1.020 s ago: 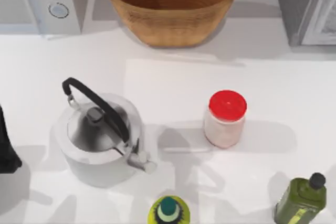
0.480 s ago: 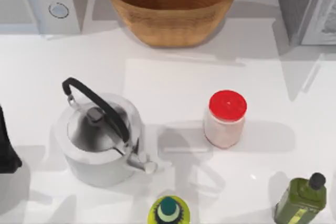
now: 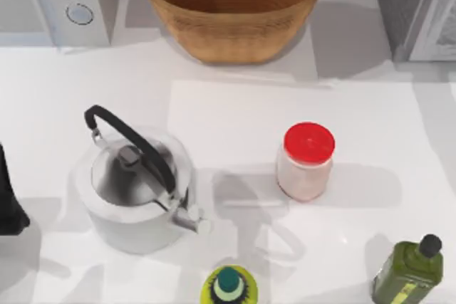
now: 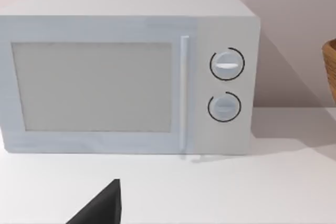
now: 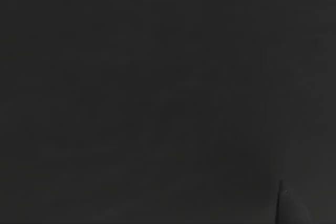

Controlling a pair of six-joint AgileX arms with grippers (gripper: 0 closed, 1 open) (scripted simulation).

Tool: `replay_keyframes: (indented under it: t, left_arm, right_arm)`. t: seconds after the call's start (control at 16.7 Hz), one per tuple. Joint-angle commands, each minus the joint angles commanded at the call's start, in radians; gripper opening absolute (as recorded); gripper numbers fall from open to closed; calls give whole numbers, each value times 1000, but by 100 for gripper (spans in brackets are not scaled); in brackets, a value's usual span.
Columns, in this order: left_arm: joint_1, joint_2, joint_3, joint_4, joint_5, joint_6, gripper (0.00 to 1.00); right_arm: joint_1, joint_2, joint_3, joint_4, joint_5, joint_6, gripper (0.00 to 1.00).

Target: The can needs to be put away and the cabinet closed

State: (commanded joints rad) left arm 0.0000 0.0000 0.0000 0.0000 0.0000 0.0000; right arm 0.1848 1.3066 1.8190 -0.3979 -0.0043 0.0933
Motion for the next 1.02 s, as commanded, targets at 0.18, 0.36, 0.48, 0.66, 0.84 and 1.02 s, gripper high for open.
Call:
replay_keyframes:
  t: [0.18,0.36,0.48,0.66,0.84,1.02]
  left_arm:
    - [0,0,0,0,0,0,100]
    - [0,0,0,0,0,0,100]
    - [0,0,0,0,0,0,100]
    - [0,0,0,0,0,0,100]
    - [0,0,0,0,0,0,100]
    - [0,0,0,0,0,0,100]
  right_arm:
    - [137,-9,-29,-16,213,-29,100]
    - [220,-13,-68,-33,375,-56,100]
    - [249,-14,-90,-42,436,-67,100]
    - [258,-15,-99,-45,456,-72,100]
    - [245,-29,-92,-46,464,-77,100]
    - [229,0,-66,-36,447,-75,100]
